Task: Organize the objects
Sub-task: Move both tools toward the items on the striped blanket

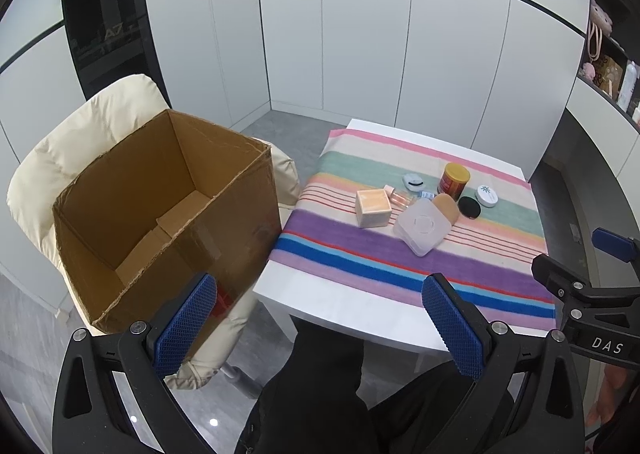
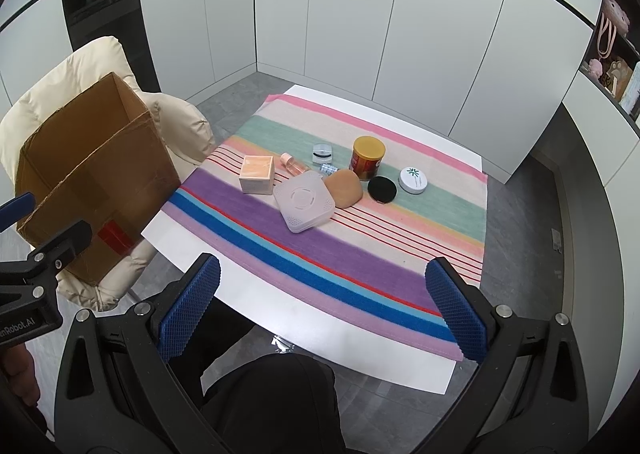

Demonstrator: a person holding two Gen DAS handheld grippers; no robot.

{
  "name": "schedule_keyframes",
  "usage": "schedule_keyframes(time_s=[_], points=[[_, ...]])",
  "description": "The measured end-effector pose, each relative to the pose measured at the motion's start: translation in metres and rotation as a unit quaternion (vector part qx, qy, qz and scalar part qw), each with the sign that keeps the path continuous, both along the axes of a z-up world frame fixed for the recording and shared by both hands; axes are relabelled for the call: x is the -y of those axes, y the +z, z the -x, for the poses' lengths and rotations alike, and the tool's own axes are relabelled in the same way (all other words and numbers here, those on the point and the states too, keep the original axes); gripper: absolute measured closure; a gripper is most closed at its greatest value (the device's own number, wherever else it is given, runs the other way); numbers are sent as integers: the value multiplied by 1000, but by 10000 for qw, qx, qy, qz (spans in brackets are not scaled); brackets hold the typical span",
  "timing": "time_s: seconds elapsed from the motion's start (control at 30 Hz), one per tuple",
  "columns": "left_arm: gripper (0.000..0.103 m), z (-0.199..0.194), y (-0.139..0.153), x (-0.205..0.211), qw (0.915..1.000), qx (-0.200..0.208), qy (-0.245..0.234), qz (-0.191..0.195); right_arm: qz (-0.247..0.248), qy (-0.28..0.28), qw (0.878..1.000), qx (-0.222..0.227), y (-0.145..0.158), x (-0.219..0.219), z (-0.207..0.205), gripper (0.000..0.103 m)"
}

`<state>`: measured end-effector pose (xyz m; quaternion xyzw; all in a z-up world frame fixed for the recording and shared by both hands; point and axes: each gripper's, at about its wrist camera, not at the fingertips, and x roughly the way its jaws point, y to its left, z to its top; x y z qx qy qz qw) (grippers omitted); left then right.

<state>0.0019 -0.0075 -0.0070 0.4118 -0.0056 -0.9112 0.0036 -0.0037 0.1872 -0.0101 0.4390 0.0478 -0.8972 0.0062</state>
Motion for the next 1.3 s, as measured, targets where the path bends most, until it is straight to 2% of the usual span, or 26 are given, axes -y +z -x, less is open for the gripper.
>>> schedule_keyframes(time_s=[0.93,1.3], points=[[0,0,2,-1,10000,29,-49,-5,-9,2,10000,-17,-2,-2,2,0],[0,4,1,-14,9998,52,-178,-12,-30,-86,10000,-10,-1,-12,-4,0]])
